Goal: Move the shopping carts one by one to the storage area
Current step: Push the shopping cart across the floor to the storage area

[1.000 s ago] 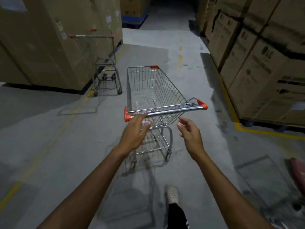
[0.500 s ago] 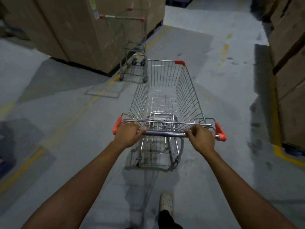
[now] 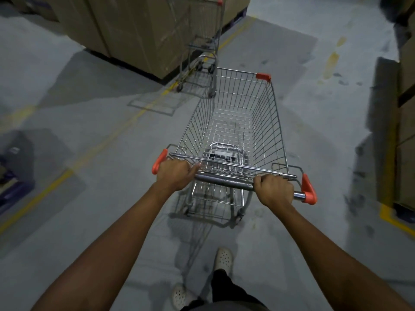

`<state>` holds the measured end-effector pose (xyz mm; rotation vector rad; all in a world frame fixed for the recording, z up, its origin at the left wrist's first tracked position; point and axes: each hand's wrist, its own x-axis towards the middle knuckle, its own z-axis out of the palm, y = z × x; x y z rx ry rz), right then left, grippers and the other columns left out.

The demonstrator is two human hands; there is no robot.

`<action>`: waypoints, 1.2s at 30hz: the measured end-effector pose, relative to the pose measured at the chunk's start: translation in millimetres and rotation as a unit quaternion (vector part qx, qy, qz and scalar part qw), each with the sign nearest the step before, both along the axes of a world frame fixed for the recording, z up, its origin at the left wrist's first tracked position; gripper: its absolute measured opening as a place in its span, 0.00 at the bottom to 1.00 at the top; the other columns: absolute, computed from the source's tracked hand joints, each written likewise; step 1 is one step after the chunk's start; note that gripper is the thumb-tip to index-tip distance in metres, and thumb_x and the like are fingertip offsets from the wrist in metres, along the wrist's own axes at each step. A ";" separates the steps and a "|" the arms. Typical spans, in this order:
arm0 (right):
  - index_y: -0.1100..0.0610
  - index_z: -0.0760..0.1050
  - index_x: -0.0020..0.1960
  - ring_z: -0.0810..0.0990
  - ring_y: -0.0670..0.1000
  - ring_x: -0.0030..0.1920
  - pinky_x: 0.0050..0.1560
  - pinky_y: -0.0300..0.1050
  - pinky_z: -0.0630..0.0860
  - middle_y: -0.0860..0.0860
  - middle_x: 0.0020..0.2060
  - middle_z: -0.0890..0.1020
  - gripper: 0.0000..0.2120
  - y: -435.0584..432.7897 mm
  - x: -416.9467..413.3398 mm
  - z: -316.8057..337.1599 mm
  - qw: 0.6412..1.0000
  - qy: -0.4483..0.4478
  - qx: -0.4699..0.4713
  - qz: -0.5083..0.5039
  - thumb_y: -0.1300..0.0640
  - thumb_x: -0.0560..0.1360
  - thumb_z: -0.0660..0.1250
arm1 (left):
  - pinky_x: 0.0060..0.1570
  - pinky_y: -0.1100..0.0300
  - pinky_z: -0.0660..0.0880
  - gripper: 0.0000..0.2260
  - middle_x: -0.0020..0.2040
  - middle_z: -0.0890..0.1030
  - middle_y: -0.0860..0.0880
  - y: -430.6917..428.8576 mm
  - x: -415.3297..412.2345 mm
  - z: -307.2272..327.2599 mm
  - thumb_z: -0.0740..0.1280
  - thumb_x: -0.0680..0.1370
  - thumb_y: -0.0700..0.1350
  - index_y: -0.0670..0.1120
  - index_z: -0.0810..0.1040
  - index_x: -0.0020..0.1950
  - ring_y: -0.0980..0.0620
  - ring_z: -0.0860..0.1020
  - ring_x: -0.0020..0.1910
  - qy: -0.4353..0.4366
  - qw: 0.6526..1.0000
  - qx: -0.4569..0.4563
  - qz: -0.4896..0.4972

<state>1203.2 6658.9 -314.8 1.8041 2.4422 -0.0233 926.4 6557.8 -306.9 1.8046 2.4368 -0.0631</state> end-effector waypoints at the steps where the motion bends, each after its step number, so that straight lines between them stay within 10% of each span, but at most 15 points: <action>1: 0.55 0.80 0.39 0.78 0.55 0.35 0.37 0.44 0.71 0.53 0.34 0.79 0.25 -7.0 -2.9 -0.8 1.000 -0.003 0.002 0.000 0.44 0.79 0.50 | 0.42 0.56 0.66 0.31 0.33 0.76 0.51 -7.2 -2.5 -0.4 0.44 0.81 0.67 0.50 0.74 0.32 0.52 0.75 0.35 0.003 1.000 0.003 0.001; 36: 0.54 0.76 0.38 0.75 0.52 0.34 0.34 0.43 0.68 0.52 0.32 0.75 0.23 -97.4 -160.0 7.9 0.983 0.023 -0.016 0.184 0.43 0.80 0.50 | 0.37 0.58 0.66 0.33 0.32 0.78 0.51 -193.3 -103.1 -0.6 0.44 0.82 0.64 0.48 0.79 0.34 0.52 0.77 0.33 0.002 0.982 0.033 0.184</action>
